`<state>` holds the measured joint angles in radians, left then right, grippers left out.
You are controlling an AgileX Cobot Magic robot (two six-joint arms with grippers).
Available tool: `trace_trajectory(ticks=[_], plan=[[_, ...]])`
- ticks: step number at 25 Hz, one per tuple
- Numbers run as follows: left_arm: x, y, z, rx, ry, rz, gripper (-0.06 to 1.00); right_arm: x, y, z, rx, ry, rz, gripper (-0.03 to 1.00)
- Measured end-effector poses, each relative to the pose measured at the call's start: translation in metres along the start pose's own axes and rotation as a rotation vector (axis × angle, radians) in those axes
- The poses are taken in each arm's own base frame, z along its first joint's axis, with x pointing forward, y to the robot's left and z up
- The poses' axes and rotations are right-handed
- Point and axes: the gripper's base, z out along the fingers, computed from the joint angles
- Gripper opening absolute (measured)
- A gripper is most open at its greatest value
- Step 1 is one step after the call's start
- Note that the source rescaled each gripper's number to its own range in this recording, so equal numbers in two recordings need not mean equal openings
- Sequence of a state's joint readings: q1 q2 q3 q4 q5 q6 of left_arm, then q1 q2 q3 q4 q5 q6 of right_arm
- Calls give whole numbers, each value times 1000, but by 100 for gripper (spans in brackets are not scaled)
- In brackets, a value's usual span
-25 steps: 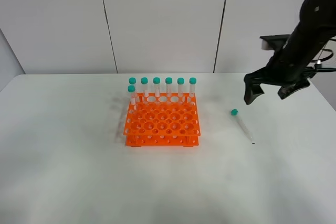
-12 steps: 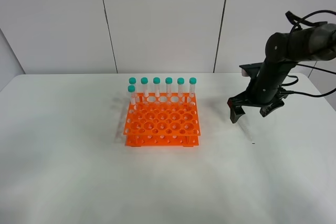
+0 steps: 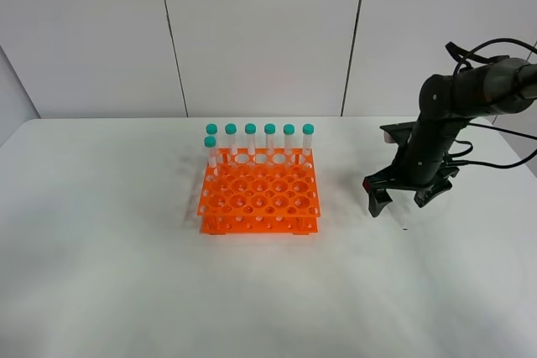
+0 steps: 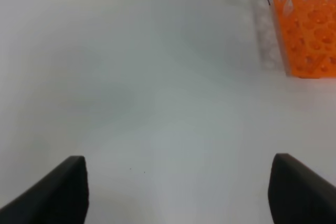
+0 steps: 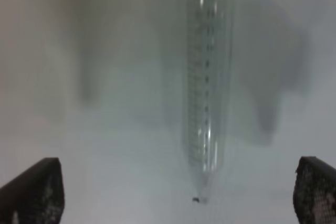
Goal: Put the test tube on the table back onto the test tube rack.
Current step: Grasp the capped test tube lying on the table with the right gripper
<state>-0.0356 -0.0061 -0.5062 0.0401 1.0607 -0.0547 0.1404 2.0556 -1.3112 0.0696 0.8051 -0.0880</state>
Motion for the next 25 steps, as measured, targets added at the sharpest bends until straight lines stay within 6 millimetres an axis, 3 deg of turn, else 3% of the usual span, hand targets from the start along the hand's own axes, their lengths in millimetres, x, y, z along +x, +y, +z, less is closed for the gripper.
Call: trace_trajectory(ticks=[7, 14, 25], plan=[[0, 0, 0, 0, 0, 0, 100, 24, 1, -21, 15, -145, -4, 94], [0, 0, 0, 0, 0, 0, 100, 17, 0, -24, 24, -246, 0, 94], [0, 0, 0, 0, 0, 0, 100, -2, 0, -24, 17, -164, 13, 94]])
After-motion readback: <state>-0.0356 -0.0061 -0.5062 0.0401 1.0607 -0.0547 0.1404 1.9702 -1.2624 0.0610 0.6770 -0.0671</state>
